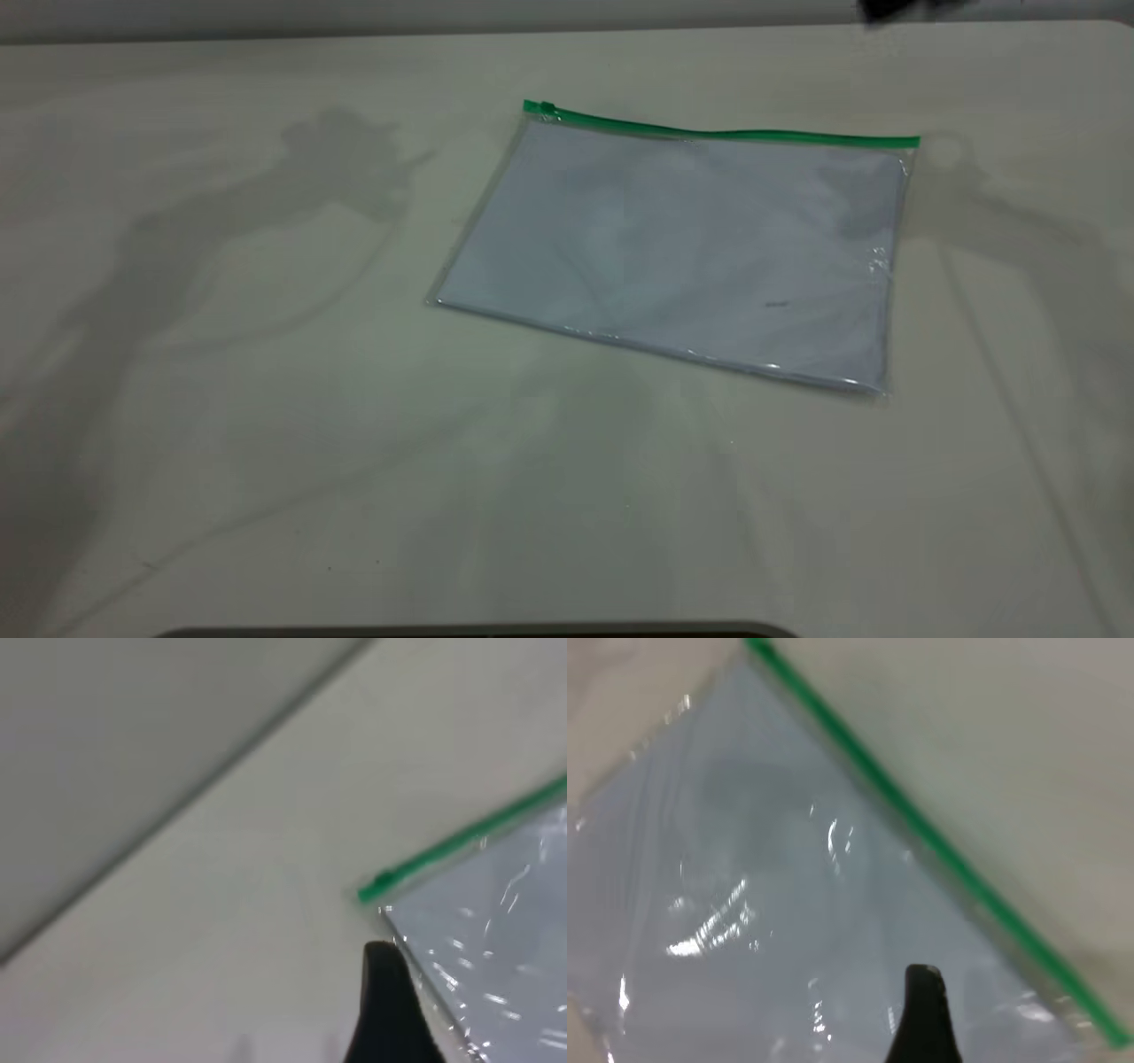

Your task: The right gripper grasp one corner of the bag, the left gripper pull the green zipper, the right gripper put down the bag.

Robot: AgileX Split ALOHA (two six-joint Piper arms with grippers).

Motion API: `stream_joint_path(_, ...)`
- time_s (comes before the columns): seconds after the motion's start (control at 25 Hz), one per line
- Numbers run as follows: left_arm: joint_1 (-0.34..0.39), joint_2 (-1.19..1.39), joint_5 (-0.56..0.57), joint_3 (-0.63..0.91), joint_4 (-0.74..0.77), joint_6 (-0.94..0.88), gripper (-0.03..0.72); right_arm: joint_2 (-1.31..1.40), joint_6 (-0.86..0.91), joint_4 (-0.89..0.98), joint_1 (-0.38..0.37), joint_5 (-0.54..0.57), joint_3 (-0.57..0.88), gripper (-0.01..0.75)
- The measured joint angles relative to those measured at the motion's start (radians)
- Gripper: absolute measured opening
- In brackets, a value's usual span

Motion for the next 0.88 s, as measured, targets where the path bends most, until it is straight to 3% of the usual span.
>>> stream_joint_path(0.2,0.000,-0.222,0.078,0.001,0.335,-0.408,0.557,-0.272,0.148,-0.108,0.000,0.026,0.000,0.573)
stream_joint_path(0.36,0.000,-0.407,0.224,0.001,0.591,-0.754,0.557,-0.490,0.274,-0.142,0.000,0.071,0.000,0.560)
stream_joint_path(0.52,0.000,-0.585,0.415,0.001,0.799,-1.018,0.557,-0.664,0.375,-0.173,0.000,0.210,0.000,0.560)
stream_joint_path(0.72,0.000,-0.768,0.658,0.001,0.925,-1.160,0.557,-0.824,0.484,-0.207,0.000,0.388,0.002,0.558)
stream_joint_path(0.88,0.000,-0.886,0.660,0.008,0.959,-1.196,0.557,-0.937,0.571,-0.214,0.000,0.524,0.014,0.558)
